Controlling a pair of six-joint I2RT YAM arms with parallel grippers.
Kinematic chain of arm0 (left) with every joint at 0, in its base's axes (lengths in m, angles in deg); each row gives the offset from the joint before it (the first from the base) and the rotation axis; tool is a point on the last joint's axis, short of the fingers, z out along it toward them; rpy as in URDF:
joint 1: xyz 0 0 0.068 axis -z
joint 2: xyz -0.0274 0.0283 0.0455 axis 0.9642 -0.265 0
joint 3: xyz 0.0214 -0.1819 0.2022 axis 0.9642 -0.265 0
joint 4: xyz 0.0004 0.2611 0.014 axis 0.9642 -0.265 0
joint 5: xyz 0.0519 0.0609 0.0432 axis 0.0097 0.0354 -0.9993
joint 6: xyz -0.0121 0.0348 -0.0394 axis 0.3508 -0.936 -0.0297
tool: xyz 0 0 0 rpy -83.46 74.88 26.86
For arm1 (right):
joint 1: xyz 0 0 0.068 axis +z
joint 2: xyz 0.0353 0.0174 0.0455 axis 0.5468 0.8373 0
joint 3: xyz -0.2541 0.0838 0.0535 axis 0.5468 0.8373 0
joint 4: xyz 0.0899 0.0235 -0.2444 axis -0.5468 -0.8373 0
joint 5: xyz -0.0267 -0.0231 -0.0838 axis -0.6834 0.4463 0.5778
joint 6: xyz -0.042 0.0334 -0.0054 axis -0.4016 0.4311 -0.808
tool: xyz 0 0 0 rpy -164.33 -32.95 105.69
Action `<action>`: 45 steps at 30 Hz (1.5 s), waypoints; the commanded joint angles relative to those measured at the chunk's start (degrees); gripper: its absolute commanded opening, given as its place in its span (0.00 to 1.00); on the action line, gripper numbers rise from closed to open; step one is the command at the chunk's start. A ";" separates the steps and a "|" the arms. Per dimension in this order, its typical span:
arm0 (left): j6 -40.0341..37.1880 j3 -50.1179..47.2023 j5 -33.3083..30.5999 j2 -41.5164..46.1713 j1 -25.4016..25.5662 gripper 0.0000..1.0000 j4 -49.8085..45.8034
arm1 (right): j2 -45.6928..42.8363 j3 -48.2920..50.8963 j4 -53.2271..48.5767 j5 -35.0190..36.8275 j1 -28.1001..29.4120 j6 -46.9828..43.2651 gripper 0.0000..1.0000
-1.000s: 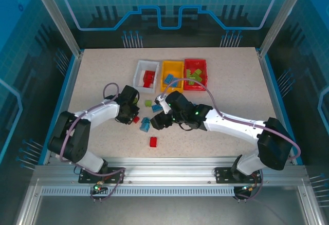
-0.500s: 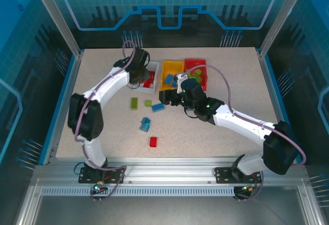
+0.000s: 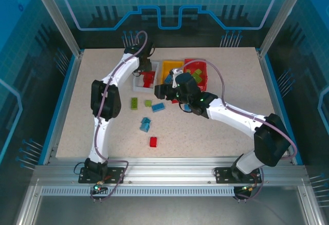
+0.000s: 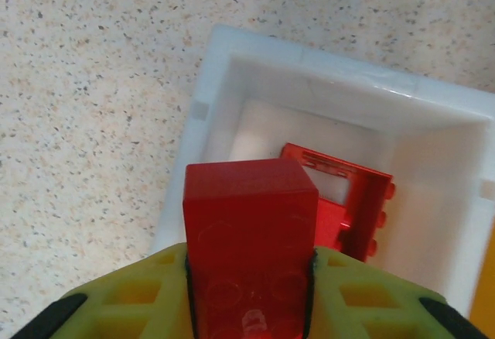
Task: Sort the legos into containers by color
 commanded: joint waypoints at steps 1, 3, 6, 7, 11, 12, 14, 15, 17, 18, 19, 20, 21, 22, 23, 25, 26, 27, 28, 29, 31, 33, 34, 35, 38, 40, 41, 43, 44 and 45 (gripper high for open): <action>-3.25 1.86 -0.98 -1.66 -0.07 0.43 -3.36 | 0.53 -1.47 0.01 -1.24 -0.80 0.84 0.77; -2.91 1.84 -0.18 -1.18 -0.03 0.48 -3.54 | 0.70 -1.64 -0.34 -1.49 -0.86 0.84 0.78; -2.31 1.22 1.39 0.78 0.38 0.52 -3.16 | 0.54 -1.31 -0.77 -1.50 -1.03 0.84 0.78; -2.21 0.64 1.94 1.84 0.61 0.54 -2.64 | 0.39 -1.04 -0.90 -1.33 -1.09 0.83 0.78; -1.22 -1.87 2.98 6.58 1.95 0.56 -1.45 | -1.00 0.84 -1.96 0.56 -1.13 1.44 0.78; -0.58 -2.55 3.13 8.03 2.26 0.56 -1.63 | -1.76 1.64 -2.78 2.00 -1.13 1.92 0.77; 0.91 -5.25 3.49 11.77 2.83 0.56 -0.90 | -3.31 3.26 -5.15 5.99 -1.30 3.25 0.77; 1.60 -8.17 4.10 14.93 3.14 0.56 0.19 | -4.01 3.94 -7.30 8.50 -1.32 3.96 0.76; 2.25 -14.87 6.04 21.31 4.16 0.56 4.08 | -4.25 3.79 -14.34 14.16 -1.64 6.54 0.75; 2.78 -18.96 7.57 24.58 4.97 0.56 6.13 | -3.92 3.40 -18.26 15.70 -2.12 7.87 0.75; 3.83 -23.72 9.41 28.53 5.85 0.56 8.67 | -3.33 3.03 -21.87 16.88 -2.67 9.02 0.74; 4.57 -27.96 11.68 32.18 6.73 0.57 10.71 | -2.75 2.47 -25.43 18.06 -2.95 10.15 0.74; 5.27 -32.63 14.07 35.93 7.87 0.57 13.80 | -1.86 1.83 -28.96 19.01 -3.34 11.45 0.74; 6.31 -37.46 15.09 39.36 9.53 0.58 16.26 | -0.67 1.01 -33.00 19.55 -4.06 13.45 0.75; 7.49 -41.72 15.40 42.21 10.98 0.58 18.69 | 0.50 0.15 -36.74 19.47 -4.99 16.55 0.76; 9.57 -50.75 15.86 48.04 14.92 0.59 24.80 | 2.26 -0.09 -39.75 16.01 -7.35 21.39 0.75; 9.98 -54.14 16.26 49.93 16.71 0.59 27.46 | 2.51 0.17 -39.40 14.95 -7.83 23.38 0.74; 10.10 -57.70 16.48 51.76 18.67 0.59 30.32 | 2.71 0.25 -38.45 14.30 -8.11 25.69 0.73; 10.13 -61.16 16.71 53.55 20.59 0.60 33.58 | 3.17 -0.24 -38.09 14.02 -8.29 28.07 0.73; 10.16 -63.85 17.26 54.86 22.08 0.60 36.38 | 3.96 -1.26 -38.45 13.97 -8.58 30.34 0.73; 10.53 -70.02 17.55 57.63 24.98 0.60 42.19 | 6.59 -4.19 -39.79 12.56 -10.00 35.75 0.73; 10.23 -73.97 16.88 59.84 27.55 0.60 46.33 | 9.58 -6.44 -39.90 10.01 -11.72 39.85 0.73; 9.67 -75.30 15.70 60.94 28.99 0.61 47.37 | 11.06 -7.22 -39.40 8.62 -12.55 41.72 0.73; 9.18 -76.28 15.13 61.57 29.87 0.61 48.31 | 12.33 -7.73 -38.94 7.30 -13.25 43.03 0.73; 9.31 -77.27 14.37 62.30 30.91 0.61 48.35 | 15.61 -8.54 -39.64 3.94 -14.70 49.03 0.72; 9.26 -77.20 14.05 62.39 31.08 0.61 47.76 | 17.11 -7.86 -38.52 2.16 -15.25 53.03 0.72; 9.27 -77.02 14.05 62.39 31.08 0.61 47.77 | 17.64 -7.36 -37.37 1.38 -15.44 54.31 0.71; 8.90 -76.51 14.14 62.05 31.08 0.61 47.51 | 19.03 -6.92 -35.25 -0.44 -15.79 56.38 0.71; 8.64 -76.05 14.04 61.76 31.09 0.61 47.25 | 19.62 -7.27 -35.12 -0.82 -15.88 56.84 0.71; 8.40 -75.59 14.05 61.39 31.08 0.61 46.97 | 20.25 -7.73 -35.26 -1.04 -15.89 57.29 0.71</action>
